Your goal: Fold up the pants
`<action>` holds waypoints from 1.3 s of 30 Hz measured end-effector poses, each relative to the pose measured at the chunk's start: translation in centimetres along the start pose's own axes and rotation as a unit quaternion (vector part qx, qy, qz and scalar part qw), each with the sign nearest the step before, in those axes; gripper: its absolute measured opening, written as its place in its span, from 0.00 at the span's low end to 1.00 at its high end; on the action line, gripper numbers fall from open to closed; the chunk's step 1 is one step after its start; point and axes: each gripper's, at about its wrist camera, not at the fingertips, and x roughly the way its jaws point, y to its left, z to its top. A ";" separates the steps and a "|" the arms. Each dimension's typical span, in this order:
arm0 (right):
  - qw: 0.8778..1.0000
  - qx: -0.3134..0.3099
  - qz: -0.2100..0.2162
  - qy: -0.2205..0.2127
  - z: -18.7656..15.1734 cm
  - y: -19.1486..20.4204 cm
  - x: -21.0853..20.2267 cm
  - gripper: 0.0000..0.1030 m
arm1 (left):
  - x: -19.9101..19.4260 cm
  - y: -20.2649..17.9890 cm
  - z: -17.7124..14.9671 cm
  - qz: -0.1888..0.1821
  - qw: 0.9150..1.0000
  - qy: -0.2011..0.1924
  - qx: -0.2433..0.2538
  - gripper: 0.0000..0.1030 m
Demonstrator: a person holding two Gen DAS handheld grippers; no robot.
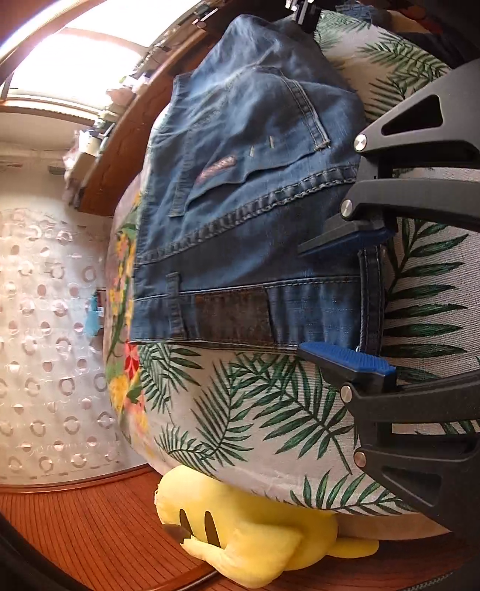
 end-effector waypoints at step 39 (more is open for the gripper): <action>0.969 0.159 -0.180 -0.049 0.4 -20.5 -6.6 0.41 | -1.9 -0.1 -1.9 0.056 0.998 0.004 0.023 0.00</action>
